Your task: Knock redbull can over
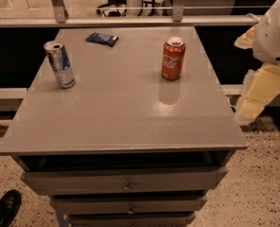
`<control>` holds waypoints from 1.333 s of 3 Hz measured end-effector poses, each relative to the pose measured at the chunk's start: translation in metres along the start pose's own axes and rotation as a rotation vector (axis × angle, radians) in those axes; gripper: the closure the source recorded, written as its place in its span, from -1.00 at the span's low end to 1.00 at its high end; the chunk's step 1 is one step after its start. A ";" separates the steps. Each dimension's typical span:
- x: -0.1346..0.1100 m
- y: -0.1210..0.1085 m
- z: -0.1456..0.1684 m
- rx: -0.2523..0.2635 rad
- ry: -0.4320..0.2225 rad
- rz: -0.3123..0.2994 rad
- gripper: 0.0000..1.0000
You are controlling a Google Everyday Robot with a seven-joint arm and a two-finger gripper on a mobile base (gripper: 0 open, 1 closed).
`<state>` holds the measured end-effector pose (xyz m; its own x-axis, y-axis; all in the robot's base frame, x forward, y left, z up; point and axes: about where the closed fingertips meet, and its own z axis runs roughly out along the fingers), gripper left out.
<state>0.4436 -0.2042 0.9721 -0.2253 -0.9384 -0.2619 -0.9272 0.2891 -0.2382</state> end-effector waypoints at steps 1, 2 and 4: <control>-0.042 0.000 0.033 -0.036 -0.153 0.072 -1.00; -0.090 0.002 0.060 -0.072 -0.289 0.146 -1.00; -0.204 0.013 0.080 -0.103 -0.518 0.172 -1.00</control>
Offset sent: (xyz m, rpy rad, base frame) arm 0.0606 0.1544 -0.0461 0.5250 0.0270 -0.0945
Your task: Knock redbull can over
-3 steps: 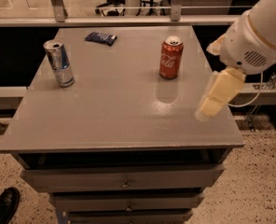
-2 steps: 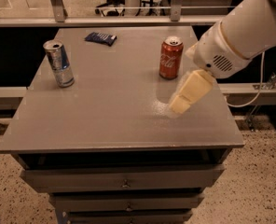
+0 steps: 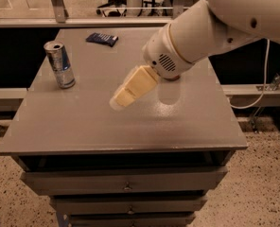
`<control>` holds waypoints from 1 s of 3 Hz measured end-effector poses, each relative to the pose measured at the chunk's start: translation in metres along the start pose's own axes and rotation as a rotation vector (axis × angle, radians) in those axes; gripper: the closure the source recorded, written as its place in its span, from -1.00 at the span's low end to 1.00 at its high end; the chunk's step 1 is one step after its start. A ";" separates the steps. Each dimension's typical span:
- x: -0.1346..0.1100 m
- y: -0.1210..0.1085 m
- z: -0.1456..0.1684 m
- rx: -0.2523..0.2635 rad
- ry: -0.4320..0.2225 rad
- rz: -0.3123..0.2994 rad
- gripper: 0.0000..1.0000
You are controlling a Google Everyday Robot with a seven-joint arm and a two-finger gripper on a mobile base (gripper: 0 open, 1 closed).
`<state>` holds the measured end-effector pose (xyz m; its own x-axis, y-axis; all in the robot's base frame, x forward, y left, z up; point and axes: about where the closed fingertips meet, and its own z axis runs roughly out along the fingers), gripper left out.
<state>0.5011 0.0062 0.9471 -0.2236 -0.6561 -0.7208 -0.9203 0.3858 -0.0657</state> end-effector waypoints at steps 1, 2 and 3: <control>0.000 0.000 0.000 0.000 0.000 0.000 -1.00; -0.017 0.006 0.028 -0.028 -0.060 -0.015 -1.00; -0.056 0.009 0.087 -0.063 -0.192 -0.040 -1.00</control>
Offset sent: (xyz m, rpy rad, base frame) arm 0.0401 0.1327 -0.0240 0.2931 -0.1117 0.1110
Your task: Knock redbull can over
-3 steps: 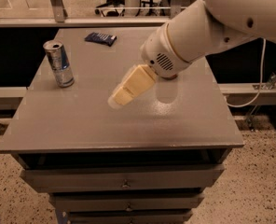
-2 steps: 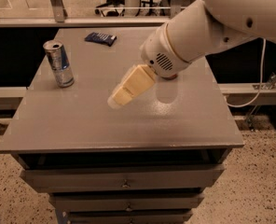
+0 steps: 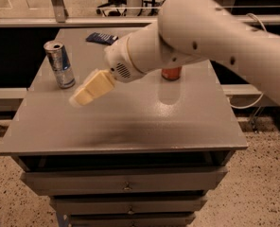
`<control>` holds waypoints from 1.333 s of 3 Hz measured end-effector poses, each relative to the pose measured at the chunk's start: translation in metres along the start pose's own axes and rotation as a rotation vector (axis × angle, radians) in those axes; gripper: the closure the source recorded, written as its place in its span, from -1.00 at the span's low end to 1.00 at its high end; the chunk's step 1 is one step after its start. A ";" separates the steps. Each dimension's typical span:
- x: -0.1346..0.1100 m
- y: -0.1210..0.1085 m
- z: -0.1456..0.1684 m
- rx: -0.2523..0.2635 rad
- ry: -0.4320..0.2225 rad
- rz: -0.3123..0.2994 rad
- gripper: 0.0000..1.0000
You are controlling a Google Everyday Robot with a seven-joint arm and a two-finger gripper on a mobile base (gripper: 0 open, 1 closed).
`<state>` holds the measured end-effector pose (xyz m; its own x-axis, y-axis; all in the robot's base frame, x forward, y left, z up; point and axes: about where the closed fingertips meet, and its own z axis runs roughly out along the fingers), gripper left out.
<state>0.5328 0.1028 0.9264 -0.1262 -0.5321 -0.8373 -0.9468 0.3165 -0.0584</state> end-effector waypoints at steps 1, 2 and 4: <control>-0.031 -0.018 0.058 0.007 -0.147 -0.015 -1.00; -0.045 -0.035 0.086 0.020 -0.232 -0.003 -1.00; -0.062 -0.070 0.133 0.042 -0.379 -0.004 -1.00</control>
Offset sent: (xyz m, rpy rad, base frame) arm 0.0976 0.1026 -0.0102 0.3134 -0.1147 -0.0245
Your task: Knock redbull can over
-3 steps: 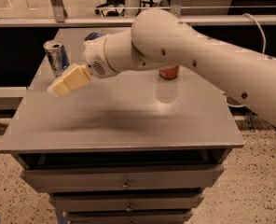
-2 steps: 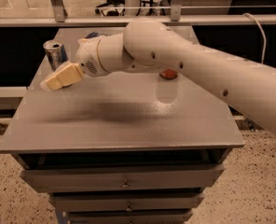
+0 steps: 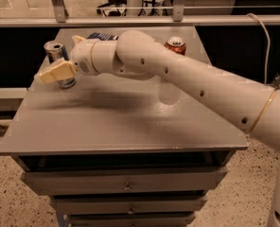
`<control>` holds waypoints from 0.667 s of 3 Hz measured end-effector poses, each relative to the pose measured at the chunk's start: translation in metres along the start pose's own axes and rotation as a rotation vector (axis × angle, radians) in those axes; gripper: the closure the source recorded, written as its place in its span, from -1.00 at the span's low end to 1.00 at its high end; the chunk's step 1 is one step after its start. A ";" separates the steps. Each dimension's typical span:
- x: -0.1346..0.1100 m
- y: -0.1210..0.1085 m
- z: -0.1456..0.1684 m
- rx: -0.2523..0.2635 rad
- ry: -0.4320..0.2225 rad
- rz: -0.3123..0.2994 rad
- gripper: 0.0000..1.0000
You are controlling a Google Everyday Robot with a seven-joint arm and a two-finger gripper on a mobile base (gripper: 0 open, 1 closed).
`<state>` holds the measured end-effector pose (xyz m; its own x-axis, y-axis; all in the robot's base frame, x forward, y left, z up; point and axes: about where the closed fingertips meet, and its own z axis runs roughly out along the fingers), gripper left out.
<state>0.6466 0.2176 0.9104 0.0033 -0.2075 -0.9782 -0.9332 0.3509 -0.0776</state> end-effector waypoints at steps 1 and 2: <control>0.002 -0.006 0.010 0.004 -0.015 0.007 -0.70; 0.006 -0.009 0.009 0.013 -0.013 0.018 -0.24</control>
Offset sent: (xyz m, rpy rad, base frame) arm 0.0176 -0.0077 -0.0111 0.0195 0.0216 -0.0415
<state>0.6586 0.2213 0.9036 -0.0087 -0.1888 -0.9820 -0.9282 0.3668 -0.0623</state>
